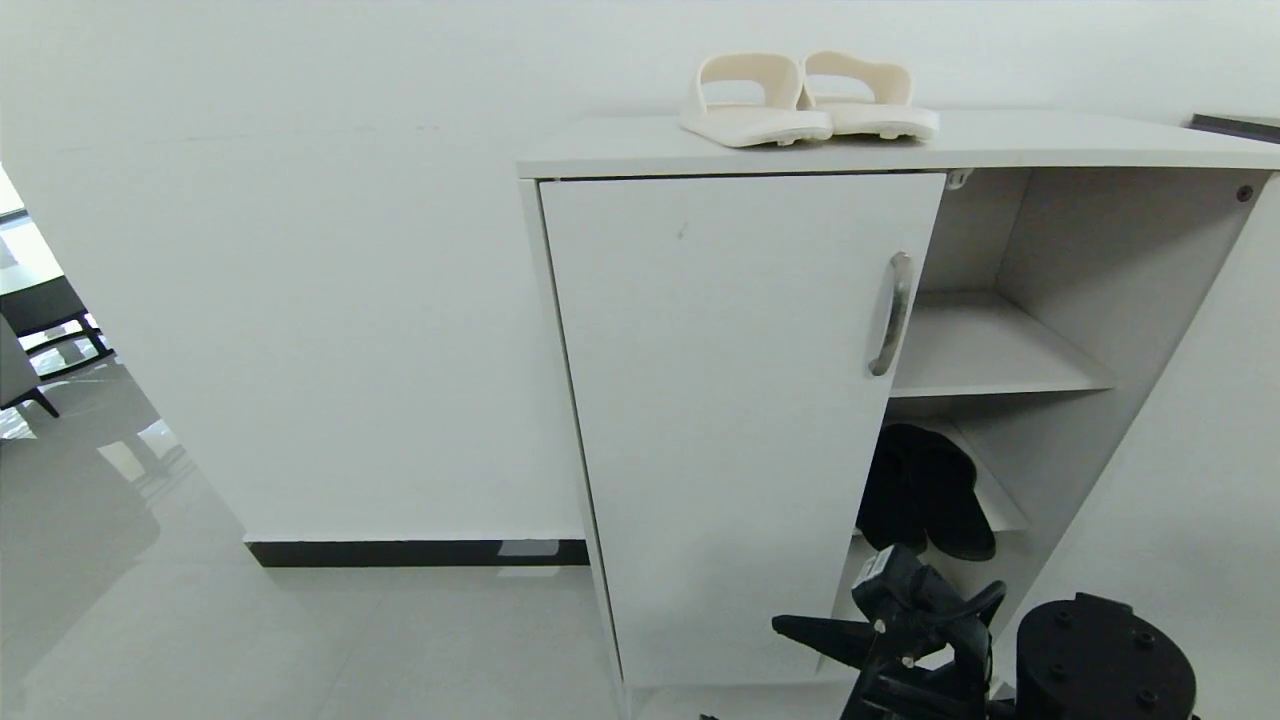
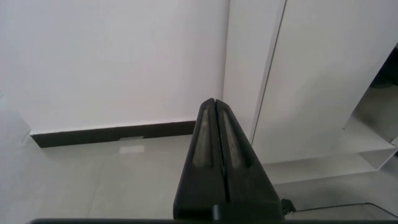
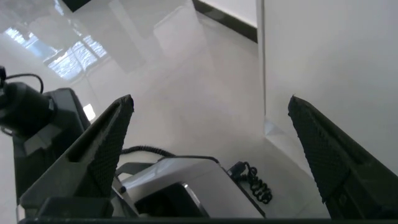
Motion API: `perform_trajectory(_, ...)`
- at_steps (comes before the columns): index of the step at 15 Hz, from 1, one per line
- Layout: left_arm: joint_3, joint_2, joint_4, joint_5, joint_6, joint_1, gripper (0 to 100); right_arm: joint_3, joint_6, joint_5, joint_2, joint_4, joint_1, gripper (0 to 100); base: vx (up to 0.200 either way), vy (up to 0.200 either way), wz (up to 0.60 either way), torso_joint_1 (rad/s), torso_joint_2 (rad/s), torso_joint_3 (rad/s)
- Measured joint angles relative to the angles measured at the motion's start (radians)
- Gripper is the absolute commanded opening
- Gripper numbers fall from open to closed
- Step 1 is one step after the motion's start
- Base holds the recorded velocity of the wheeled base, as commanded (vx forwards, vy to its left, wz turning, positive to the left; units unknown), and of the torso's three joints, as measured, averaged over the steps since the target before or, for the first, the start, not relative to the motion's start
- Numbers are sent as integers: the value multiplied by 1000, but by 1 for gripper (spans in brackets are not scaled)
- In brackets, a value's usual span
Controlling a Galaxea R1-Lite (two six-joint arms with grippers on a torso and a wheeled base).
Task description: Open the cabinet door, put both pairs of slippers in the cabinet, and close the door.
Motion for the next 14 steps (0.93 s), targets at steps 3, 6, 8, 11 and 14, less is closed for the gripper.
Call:
perform_trajectory(3,0,0,0,-2,0,0,0,6,0,1,1,-5,-1,100,0,0,0,0,0,0)
perform_trajectory(6,0,0,0,-1,0,0,0,7,-1,0,4,-13,0,100,0,0,0,0,0,0)
perform_trajectory(8,0,0,0,-2,0,0,0,9,-1,0,6,-13,0,100,0,0,0,0,0,0)
perform_trajectory(11,0,0,0,-1,0,0,0,9,-1,0,9,-13,0,100,0,0,0,11,-41,-28)
perform_trajectory(14,0,0,-2,-2,0,1,0,8,-2,0,15,-15,0,100,0,0,0,38,-238,-242)
